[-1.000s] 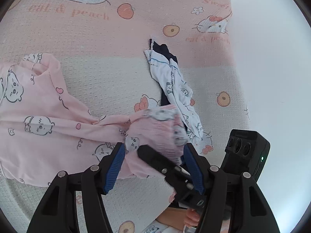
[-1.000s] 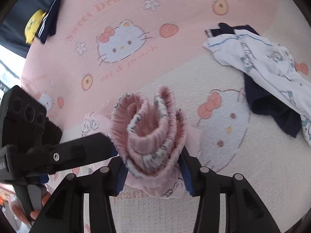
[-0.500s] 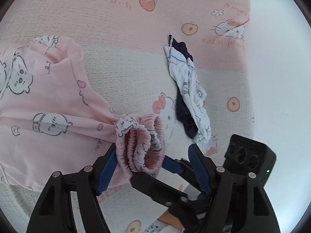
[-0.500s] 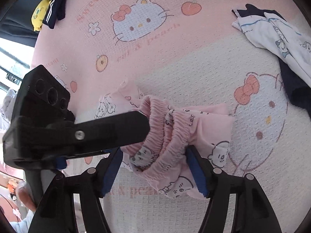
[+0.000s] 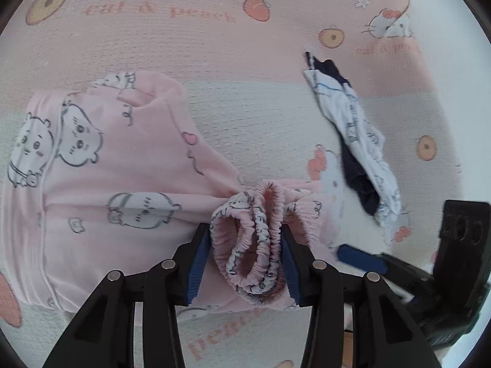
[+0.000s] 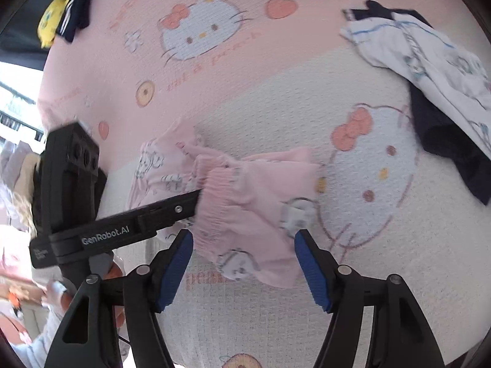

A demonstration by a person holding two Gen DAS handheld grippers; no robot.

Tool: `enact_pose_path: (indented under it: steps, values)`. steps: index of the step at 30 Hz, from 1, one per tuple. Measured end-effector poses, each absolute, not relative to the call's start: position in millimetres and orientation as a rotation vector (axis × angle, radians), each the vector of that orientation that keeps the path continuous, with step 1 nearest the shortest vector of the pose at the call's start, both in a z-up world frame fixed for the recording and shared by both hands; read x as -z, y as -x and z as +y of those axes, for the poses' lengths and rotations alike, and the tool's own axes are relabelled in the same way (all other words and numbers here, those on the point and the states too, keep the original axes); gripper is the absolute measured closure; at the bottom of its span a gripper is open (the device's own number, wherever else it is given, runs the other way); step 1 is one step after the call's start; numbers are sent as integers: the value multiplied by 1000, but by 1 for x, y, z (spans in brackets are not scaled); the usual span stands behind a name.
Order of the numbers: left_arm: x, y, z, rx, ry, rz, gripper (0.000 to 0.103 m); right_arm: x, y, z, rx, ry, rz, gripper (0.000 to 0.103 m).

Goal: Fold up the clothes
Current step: 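Grasp the rolled pants with the right gripper while the left gripper holds the fabric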

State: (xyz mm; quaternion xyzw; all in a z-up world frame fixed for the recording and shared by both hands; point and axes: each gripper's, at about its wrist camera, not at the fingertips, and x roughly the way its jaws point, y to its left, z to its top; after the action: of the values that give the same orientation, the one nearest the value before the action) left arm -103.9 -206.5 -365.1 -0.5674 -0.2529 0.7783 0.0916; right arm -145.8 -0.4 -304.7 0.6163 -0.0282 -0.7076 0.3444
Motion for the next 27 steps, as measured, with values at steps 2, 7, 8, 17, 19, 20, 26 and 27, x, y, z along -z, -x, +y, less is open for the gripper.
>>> enact_pose_path:
  steps: [2, 7, 8, 17, 19, 20, 26, 27]
  values:
    - [365, 103, -206, -2326, 1694, -718, 62, 309, 155, 15, 1848, -1624, -178, 33]
    - [365, 103, -200, -2366, 1701, -656, 62, 342, 173, 36, 1817, -1735, -447, 32]
    - [364, 102, -199, -2372, 1699, -646, 62, 346, 173, 36, 1812, -1738, -488, 32]
    - [336, 96, -202, -2402, 1650, -657, 60, 372, 170, 17, 1672, -1758, -720, 34]
    - [325, 94, -198, -2457, 1642, -538, 59, 374, 171, 16, 1686, -1759, -740, 38]
    - [319, 93, -196, -2483, 1638, -470, 57, 374, 172, 15, 1693, -1760, -750, 41]
    - [303, 76, -183, -2587, 1592, -108, 55, 387, 175, 21, 1710, -1813, -920, 68]
    - [303, 71, -180, -2597, 1585, -47, 55, 385, 175, 18, 1720, -1816, -906, 69]
